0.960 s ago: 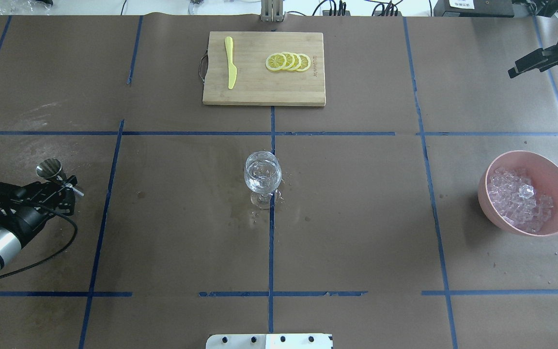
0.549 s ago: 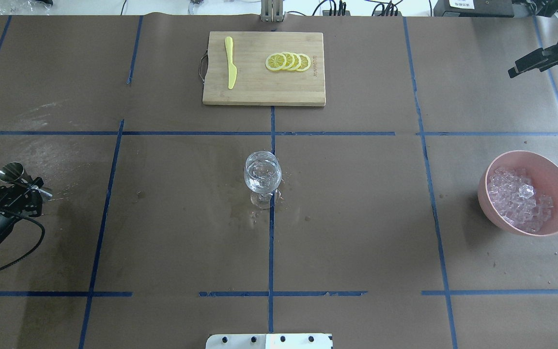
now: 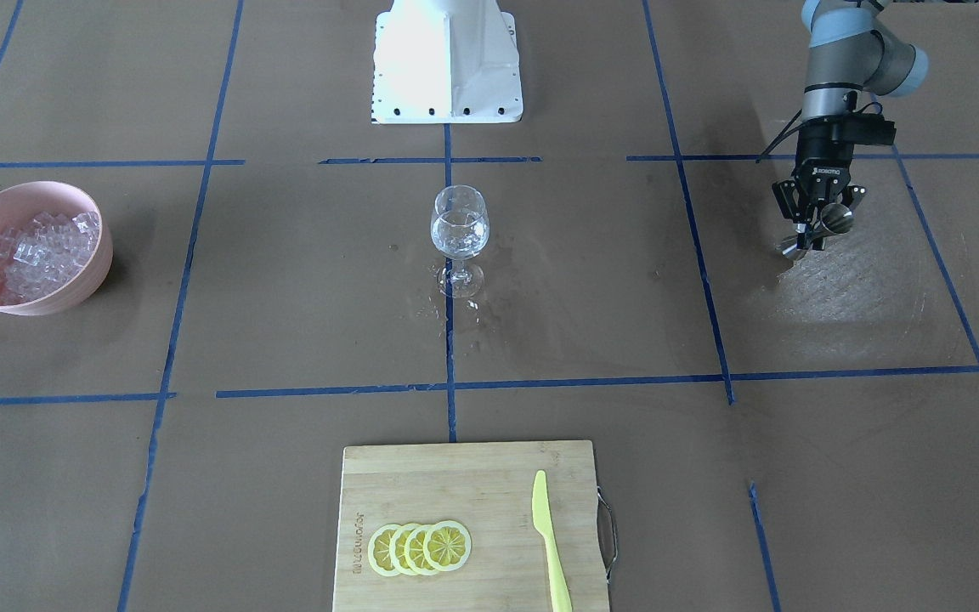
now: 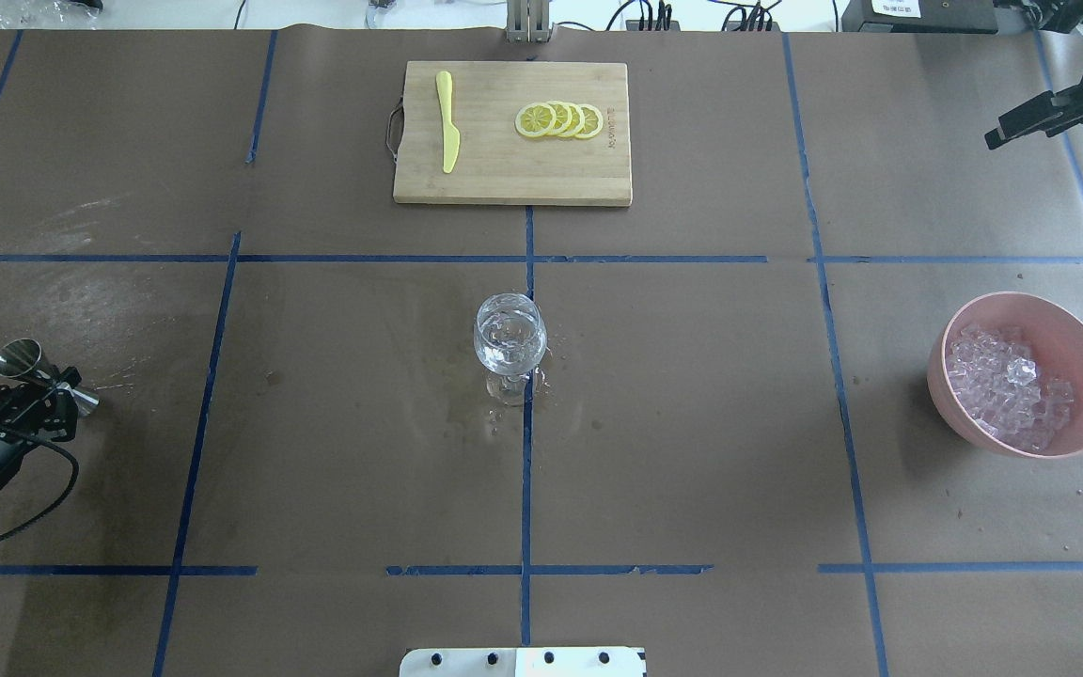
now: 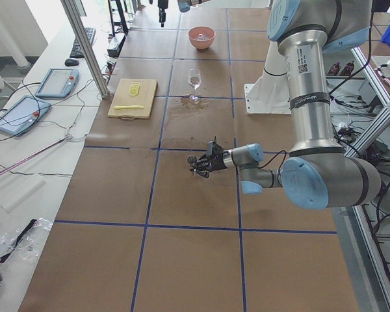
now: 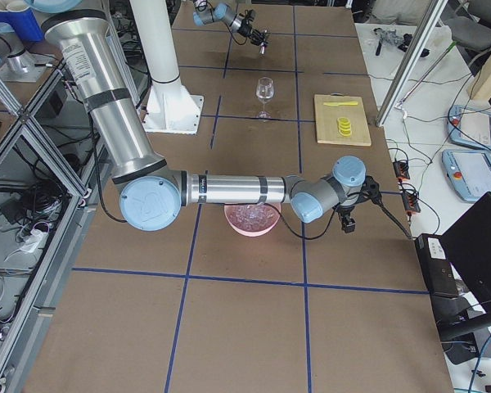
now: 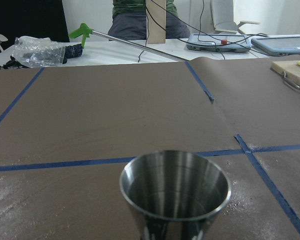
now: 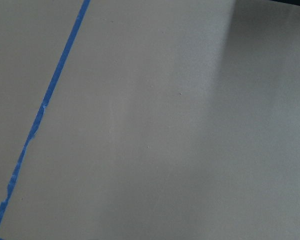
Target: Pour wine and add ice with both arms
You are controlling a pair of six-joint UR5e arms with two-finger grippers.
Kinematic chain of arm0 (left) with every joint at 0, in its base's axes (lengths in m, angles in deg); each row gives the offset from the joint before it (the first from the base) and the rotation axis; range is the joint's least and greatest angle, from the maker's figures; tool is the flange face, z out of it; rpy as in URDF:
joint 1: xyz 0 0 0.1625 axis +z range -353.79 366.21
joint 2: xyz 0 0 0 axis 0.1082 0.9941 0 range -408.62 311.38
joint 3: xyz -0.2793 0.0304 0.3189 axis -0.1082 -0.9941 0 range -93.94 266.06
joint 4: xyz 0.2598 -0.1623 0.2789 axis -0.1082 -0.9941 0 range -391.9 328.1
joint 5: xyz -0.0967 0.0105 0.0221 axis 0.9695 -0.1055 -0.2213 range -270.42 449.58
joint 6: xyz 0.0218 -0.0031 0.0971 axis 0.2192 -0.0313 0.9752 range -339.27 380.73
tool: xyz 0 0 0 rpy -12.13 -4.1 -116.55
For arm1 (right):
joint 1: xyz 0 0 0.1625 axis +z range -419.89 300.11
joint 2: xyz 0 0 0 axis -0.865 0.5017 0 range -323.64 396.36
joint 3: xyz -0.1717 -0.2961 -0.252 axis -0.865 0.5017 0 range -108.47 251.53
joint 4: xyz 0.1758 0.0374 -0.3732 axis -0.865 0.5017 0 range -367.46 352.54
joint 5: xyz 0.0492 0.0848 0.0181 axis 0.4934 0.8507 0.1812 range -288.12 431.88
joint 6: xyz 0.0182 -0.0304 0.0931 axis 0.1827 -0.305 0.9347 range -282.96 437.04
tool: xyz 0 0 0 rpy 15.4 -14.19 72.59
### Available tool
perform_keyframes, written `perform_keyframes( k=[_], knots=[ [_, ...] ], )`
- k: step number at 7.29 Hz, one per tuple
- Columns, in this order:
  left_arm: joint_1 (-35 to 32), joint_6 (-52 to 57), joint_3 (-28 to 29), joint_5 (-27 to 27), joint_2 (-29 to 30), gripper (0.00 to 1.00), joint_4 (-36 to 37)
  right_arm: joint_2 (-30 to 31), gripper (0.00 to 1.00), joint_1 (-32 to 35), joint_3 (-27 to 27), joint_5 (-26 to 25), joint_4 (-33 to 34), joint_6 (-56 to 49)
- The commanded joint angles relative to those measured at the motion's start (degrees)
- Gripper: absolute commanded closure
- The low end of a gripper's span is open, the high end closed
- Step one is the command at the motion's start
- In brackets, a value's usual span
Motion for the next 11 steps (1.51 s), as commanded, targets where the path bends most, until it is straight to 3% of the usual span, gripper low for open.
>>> perform_keyframes(
  k=[1, 4, 6, 7, 9, 11],
  knots=[
    [1.5, -0.9, 0.2, -1.1, 0.0, 1.0, 0.0, 0.0, 0.0, 0.0, 0.1, 0.0, 0.0, 0.0],
    [2.5, -0.9, 0.2, -1.4, 0.0, 1.0, 0.2, 0.2, 0.0, 0.0, 0.1, 0.0, 0.0, 0.0],
    [2.8, -0.9, 0.2, -1.5, 0.0, 0.87, 0.3, 0.2, 0.0, 0.0, 0.1, 0.0, 0.0, 0.0],
    [2.9, -0.9, 0.2, -1.5, 0.0, 0.76, 0.3, 0.2, 0.0, 0.0, 0.1, 0.0, 0.0, 0.0],
    [3.0, -0.6, 0.1, -1.4, 0.0, 0.3, 0.3, 0.3, 0.0, 0.0, 0.1, 0.0, 0.0, 0.0],
    [3.0, -0.2, 0.1, -1.4, -0.1, 0.06, 0.3, 0.3, 0.0, 0.0, 0.0, 0.0, 0.0, 0.0]
  ],
)
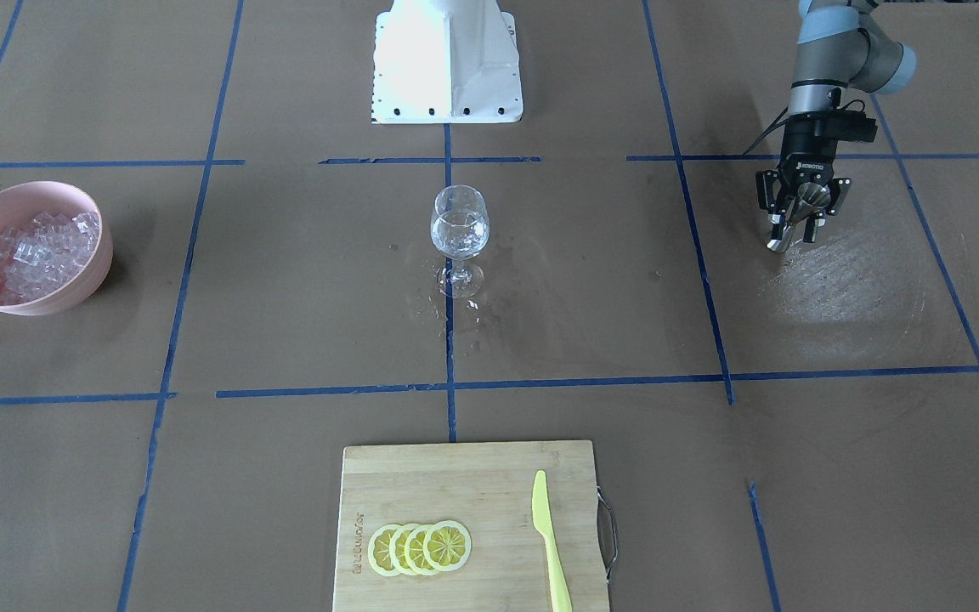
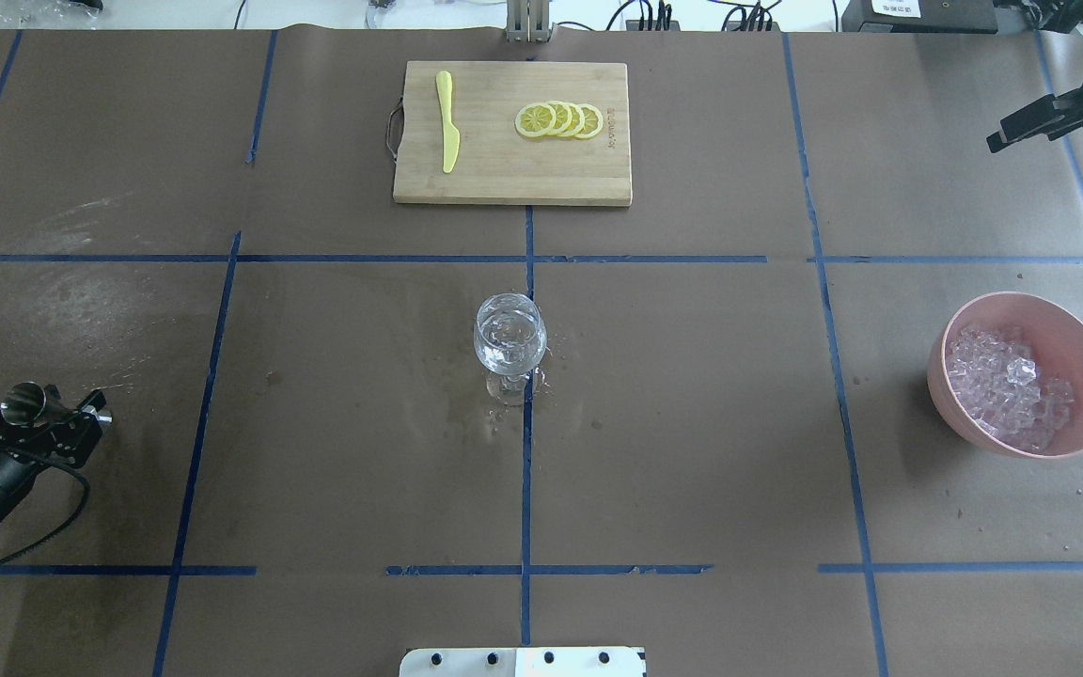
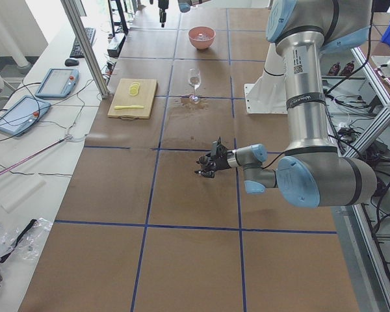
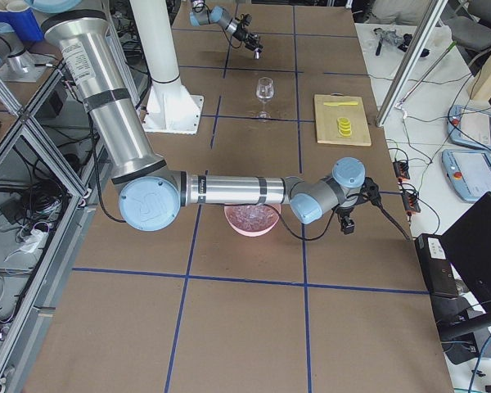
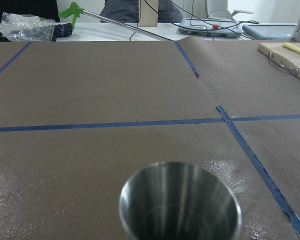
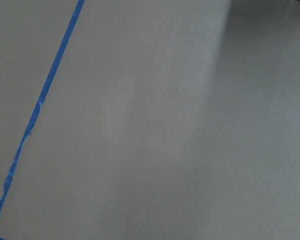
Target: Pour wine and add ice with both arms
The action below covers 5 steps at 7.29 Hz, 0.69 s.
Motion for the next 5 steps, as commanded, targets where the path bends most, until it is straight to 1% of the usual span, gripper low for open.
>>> perform_keyframes(
  k=[1, 2, 3, 4, 5],
  knots=[
    [-0.1, 0.4, -0.7, 0.4, 0.0, 0.05, 0.0, 0.0, 0.0, 0.0, -0.1, 0.0, 0.0, 0.0],
    [-0.1, 3.3, -1.1, 0.8, -0.3, 0.05, 0.0, 0.0, 0.0, 0.0, -0.1, 0.0, 0.0, 0.0],
    [-0.3, 6.8, -4.5, 3.9, -2.4, 0.07, -0.1, 0.0, 0.0, 0.0, -0.1, -0.1, 0.0, 0.0],
    [-0.6, 7.3, -8.9, 8.9, -5.8, 0.09, 0.0, 0.0, 0.0, 0.0, -0.1, 0.0, 0.0, 0.0],
    [-0.7, 7.3, -9.6, 12.1, -7.3, 0.11, 0.0, 0.0, 0.0, 0.0, -0.1, -0.1, 0.0, 0.0]
  ],
)
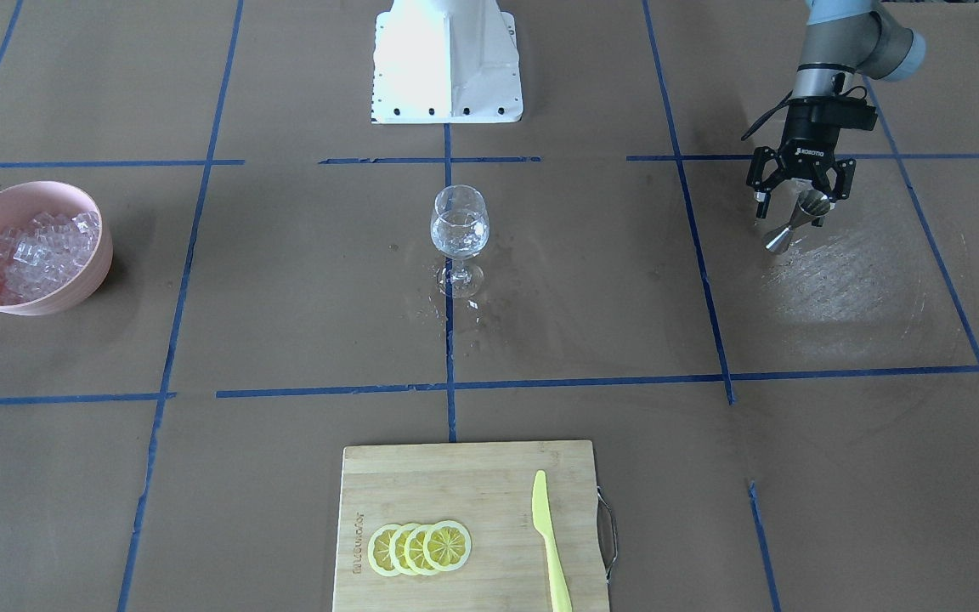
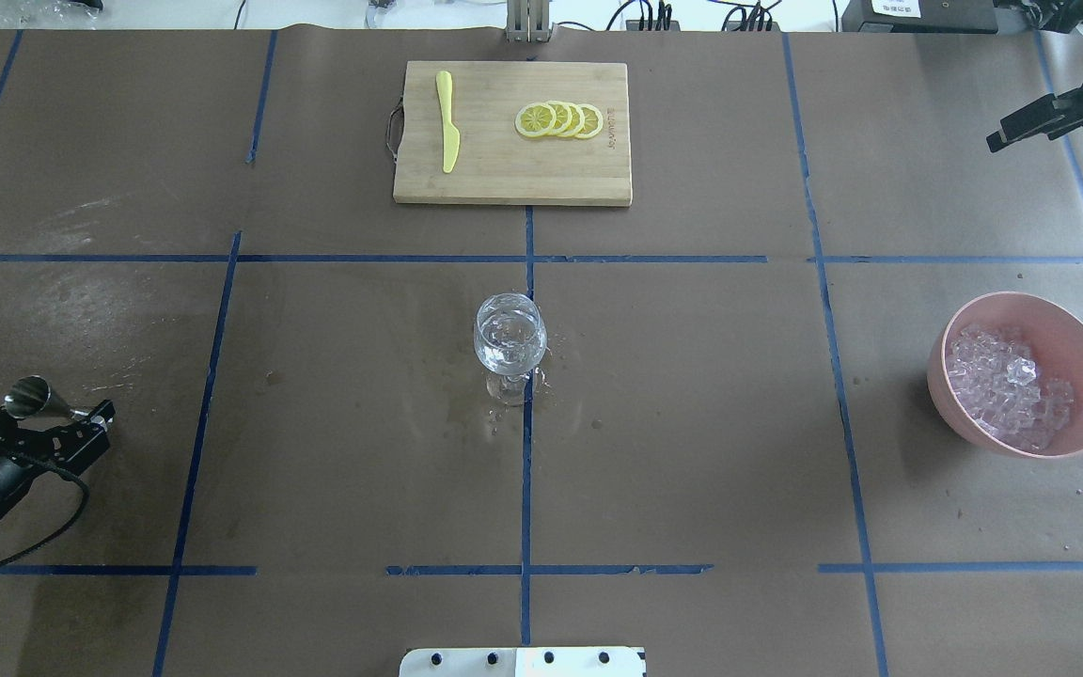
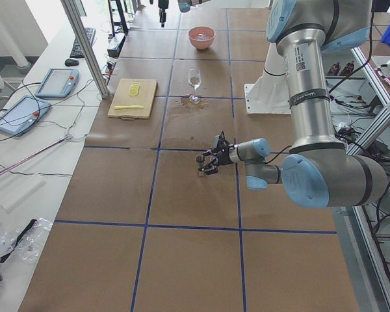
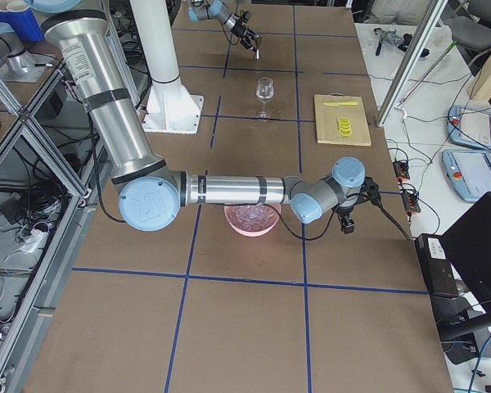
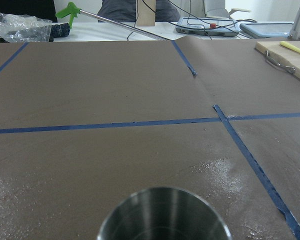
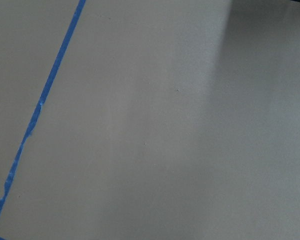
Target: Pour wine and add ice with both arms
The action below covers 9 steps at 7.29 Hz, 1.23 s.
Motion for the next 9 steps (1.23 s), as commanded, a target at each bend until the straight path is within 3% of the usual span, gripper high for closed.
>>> perform_keyframes(
  k=[1, 3, 5, 7, 9],
  knots=[
    [-0.3, 0.7, -2.4, 8.1, -3.5, 0.13, 0.1, 0.0, 0.0, 0.0, 0.1, -0.1, 0.0, 0.0],
    [-0.7, 0.6, -2.7, 16.5, -4.2, 0.13, 0.1, 0.0, 0.0, 0.0, 0.0, 0.0, 0.0, 0.0],
    [-10.2, 0.7, -7.2, 33.7, -10.5, 0.13, 0.3, 0.1, 0.0, 0.0, -0.1, 0.0, -0.1, 0.0],
    [-12.1, 3.6, -6.1, 37.0, -12.7, 0.13, 0.3, 0.3, 0.0, 0.0, -2.5, 0.2, -0.1, 3.0],
    [-22.4, 17.4, -3.9, 43.9, -11.6, 0.12, 0.3, 3.8, 0.0, -0.6, -7.9, 0.3, -0.2, 11.0]
  ],
)
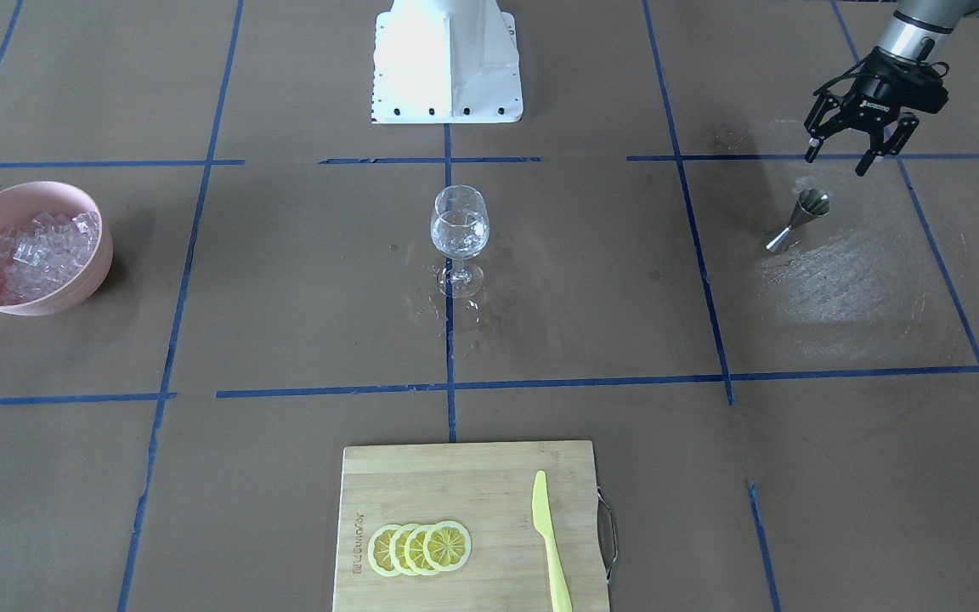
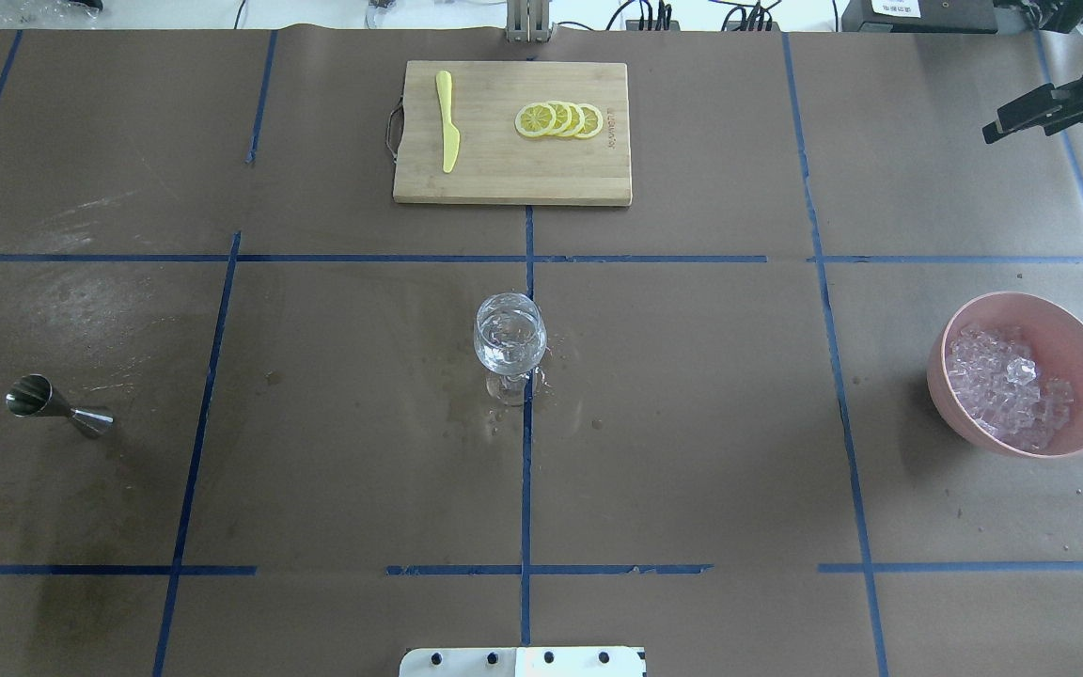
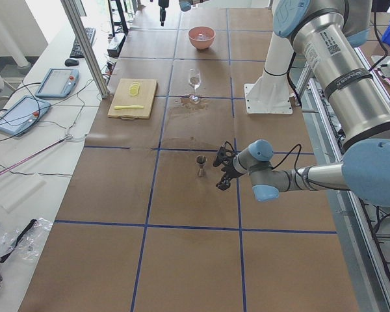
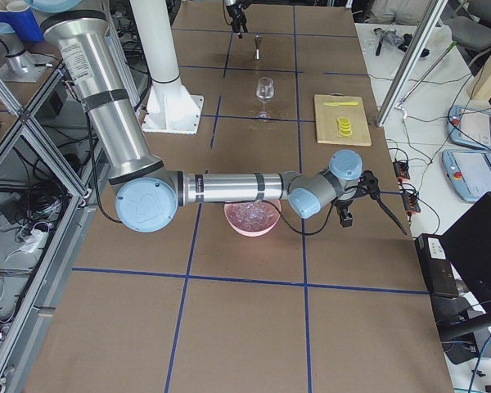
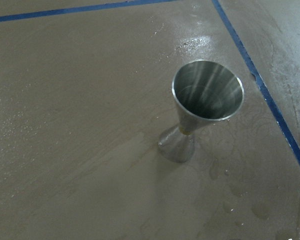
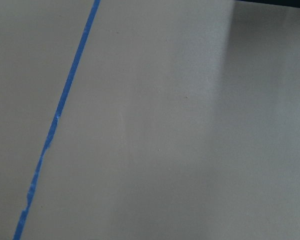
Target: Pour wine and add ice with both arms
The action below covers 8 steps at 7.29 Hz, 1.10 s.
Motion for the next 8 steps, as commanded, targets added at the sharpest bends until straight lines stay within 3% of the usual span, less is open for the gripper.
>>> perform_keyframes(
  k=[1, 2, 3, 4, 5, 8],
  knots=[
    [-12.1, 11.0, 2.2, 11.3, 1.8, 0.12, 0.1, 5.3, 0.0, -0.9, -6.2, -0.1, 0.1, 3.8],
    [-19.8, 14.3, 4.4, 17.3, 5.0, 0.11, 0.2, 8.4, 0.0, -1.2, -9.0, -0.2, 0.2, 4.3],
    [-29.0, 16.9, 5.2, 25.2, 8.6, 0.04, 4.0, 10.1, 0.0, -1.8, -10.6, -0.1, 0.8, 5.9],
    [-36.2, 17.9, 5.2, 30.9, 15.1, 0.01, 12.0, 11.1, 0.0, -3.4, -12.4, -0.2, 1.4, 9.9],
    [-39.3, 18.7, 5.2, 32.7, 21.4, 0.01, 20.1, 11.0, 0.0, -6.1, -15.4, -0.9, 5.3, 13.0],
    [-42.0, 18.8, 6.2, 32.8, 35.5, 0.01, 36.1, 11.1, 0.01, -9.4, -35.5, -6.9, 32.0, 13.2]
  ],
)
